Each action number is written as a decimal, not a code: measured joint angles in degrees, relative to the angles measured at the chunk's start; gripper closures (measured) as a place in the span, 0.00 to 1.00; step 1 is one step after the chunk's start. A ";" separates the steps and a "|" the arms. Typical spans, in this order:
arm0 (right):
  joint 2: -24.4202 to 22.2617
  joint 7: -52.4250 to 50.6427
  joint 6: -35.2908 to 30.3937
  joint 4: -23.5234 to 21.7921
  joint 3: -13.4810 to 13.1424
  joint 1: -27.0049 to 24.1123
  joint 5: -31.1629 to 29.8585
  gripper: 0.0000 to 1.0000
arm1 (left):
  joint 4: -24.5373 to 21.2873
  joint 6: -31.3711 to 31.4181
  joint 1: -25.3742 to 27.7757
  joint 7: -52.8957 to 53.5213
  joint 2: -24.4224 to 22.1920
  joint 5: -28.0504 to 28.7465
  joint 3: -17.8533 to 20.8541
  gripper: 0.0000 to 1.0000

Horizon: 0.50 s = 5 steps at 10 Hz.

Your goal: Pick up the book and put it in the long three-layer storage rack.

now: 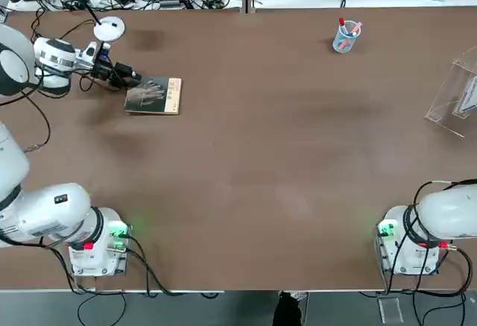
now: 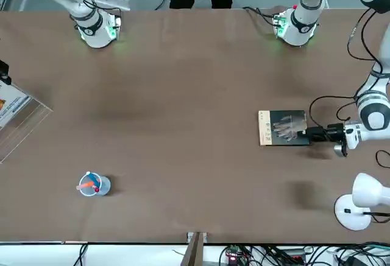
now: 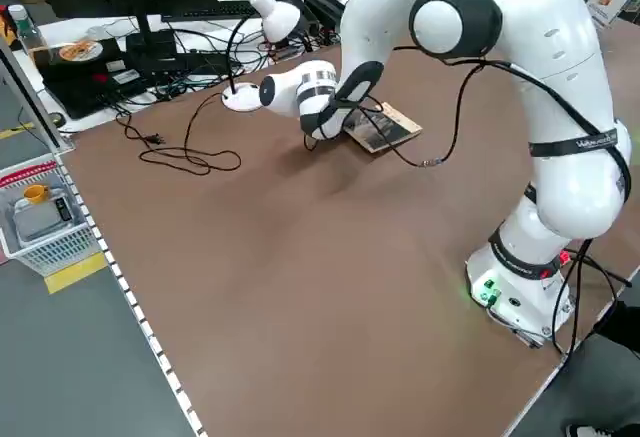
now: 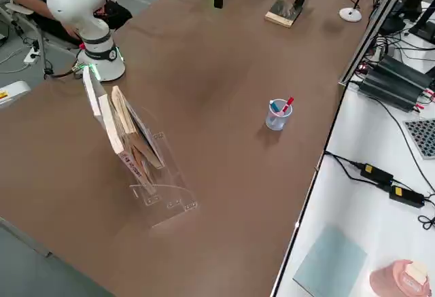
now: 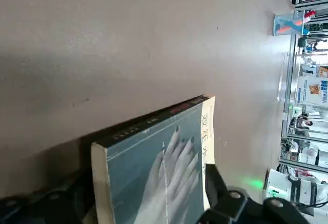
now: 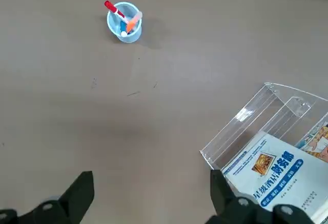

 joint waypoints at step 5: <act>0.00 -0.03 -0.01 0.00 0.19 0.33 0.00 0.00 | 0.43 -0.30 0.13 0.93 0.67 -0.07 0.00 0.33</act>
